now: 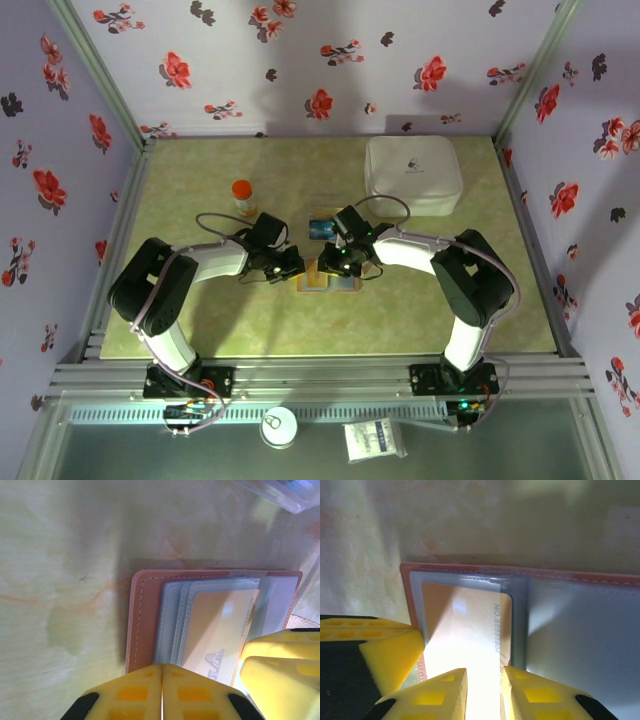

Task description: Take the credit cards out of the card holder

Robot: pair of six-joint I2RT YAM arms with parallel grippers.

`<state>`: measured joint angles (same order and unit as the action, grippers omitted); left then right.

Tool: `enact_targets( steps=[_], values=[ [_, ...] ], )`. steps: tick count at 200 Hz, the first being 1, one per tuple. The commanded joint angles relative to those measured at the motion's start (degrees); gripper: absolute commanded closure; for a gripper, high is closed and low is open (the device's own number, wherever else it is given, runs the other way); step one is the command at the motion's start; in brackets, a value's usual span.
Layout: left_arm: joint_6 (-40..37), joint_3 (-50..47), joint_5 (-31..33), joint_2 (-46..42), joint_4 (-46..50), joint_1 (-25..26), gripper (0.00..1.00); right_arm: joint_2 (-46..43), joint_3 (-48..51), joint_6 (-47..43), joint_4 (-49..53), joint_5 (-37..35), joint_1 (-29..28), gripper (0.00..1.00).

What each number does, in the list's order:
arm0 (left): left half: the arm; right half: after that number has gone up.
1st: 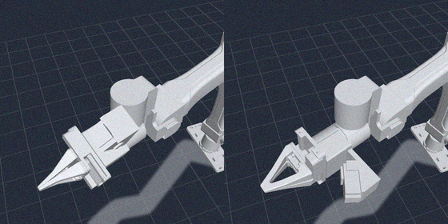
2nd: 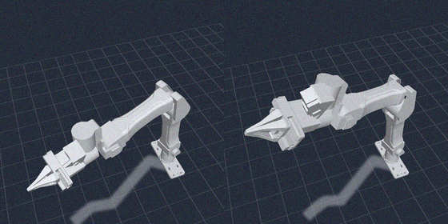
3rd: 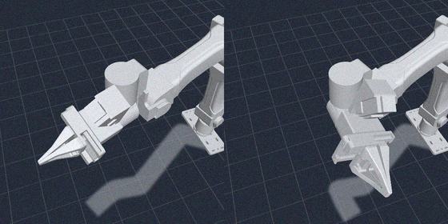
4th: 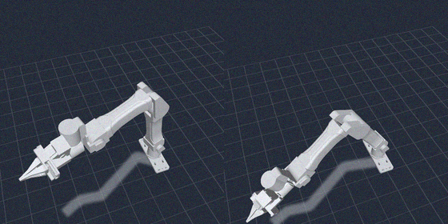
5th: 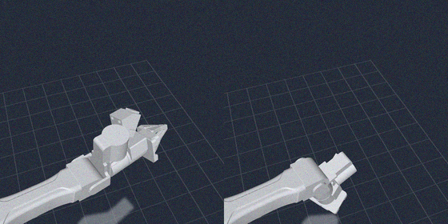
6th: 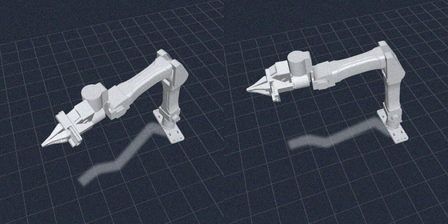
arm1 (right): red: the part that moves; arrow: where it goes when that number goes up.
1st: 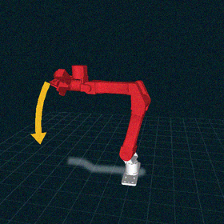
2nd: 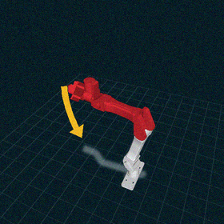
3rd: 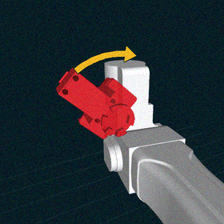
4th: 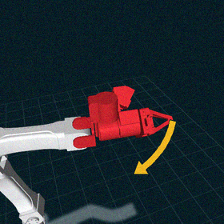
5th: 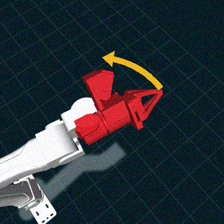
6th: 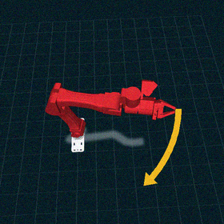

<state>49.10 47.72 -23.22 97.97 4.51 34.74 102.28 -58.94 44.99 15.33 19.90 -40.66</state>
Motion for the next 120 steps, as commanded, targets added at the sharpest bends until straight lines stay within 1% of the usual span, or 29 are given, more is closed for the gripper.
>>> enact_targets(
  steps=[1,54,82,120],
  values=[
    [-1.5,-0.3,0.2,0.8,1.5,-0.6,0.93,0.4,-1.9,-1.5,3.1,-2.1,-0.4,0.74],
    [-1.4,-0.2,0.1,-0.1,1.6,-0.6,0.93,-1.6,-2.0,-2.1,4.4,-4.0,-0.4,0.74],
    [-1.2,0.1,0.2,-2.3,2.0,-0.7,0.91,-2.9,-1.4,-1.7,3.1,-3.0,-0.4,0.74],
    [-0.6,0.0,-0.6,-3.8,1.5,-0.3,0.91,-2.5,-0.6,-0.2,-0.5,0.3,-0.4,0.75]
  ],
)
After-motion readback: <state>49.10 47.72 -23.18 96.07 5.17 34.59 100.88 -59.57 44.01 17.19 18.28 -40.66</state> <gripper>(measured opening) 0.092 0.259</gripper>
